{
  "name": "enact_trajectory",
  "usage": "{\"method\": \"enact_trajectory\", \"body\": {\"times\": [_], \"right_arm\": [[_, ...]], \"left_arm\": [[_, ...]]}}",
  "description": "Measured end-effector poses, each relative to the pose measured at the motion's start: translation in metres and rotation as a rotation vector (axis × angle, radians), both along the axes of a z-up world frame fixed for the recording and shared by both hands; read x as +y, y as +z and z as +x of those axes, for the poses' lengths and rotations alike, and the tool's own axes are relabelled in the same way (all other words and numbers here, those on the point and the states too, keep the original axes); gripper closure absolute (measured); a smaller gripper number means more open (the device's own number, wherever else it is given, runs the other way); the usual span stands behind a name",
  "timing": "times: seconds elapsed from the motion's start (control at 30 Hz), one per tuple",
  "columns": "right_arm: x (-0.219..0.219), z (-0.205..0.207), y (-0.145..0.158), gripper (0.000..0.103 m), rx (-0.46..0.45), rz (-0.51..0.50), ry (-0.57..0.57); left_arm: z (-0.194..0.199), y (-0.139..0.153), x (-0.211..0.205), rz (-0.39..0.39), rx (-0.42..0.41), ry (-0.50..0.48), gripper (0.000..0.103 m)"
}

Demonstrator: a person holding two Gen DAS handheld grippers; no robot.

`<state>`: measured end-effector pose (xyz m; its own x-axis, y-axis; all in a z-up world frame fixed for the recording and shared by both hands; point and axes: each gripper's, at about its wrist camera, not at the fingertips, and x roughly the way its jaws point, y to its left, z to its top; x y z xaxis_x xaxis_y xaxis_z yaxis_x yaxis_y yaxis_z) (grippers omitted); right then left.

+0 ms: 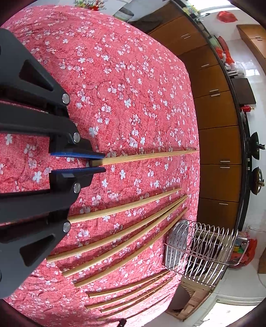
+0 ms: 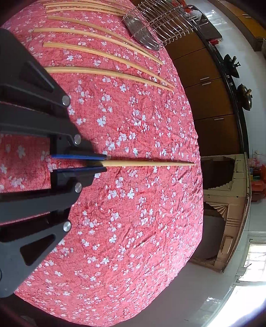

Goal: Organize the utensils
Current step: 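Lower the left tool to another chopstick and close its fingers on it, then lift both held chopsticks and drop them into the wire holder basket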

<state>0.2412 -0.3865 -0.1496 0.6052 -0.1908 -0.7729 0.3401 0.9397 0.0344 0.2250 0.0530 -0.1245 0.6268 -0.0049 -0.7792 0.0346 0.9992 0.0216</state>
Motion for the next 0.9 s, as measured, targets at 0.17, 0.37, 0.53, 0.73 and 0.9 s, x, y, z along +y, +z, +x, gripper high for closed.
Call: {"method": "enact_trajectory", "body": {"times": [0.17, 0.37, 0.53, 0.73, 0.9], "right_arm": [[0.000, 0.000, 0.000, 0.095, 0.000, -0.001, 0.000], [-0.001, -0.001, 0.000, 0.095, 0.001, -0.002, 0.002], [-0.001, 0.000, 0.000, 0.095, 0.001, -0.002, 0.002], [0.000, -0.005, 0.001, 0.096, -0.010, 0.007, 0.017], [0.006, -0.023, 0.014, 0.096, -0.071, -0.036, 0.040]], "left_arm": [[0.001, 0.000, -0.005, 0.023, -0.001, -0.010, 0.094], [0.003, 0.000, -0.008, 0.014, -0.001, -0.011, 0.092], [0.005, -0.001, -0.011, 0.024, 0.000, -0.018, 0.092], [0.003, -0.001, -0.008, 0.011, -0.007, -0.016, 0.096], [-0.018, 0.019, 0.000, 0.004, -0.098, -0.023, 0.096]]}}
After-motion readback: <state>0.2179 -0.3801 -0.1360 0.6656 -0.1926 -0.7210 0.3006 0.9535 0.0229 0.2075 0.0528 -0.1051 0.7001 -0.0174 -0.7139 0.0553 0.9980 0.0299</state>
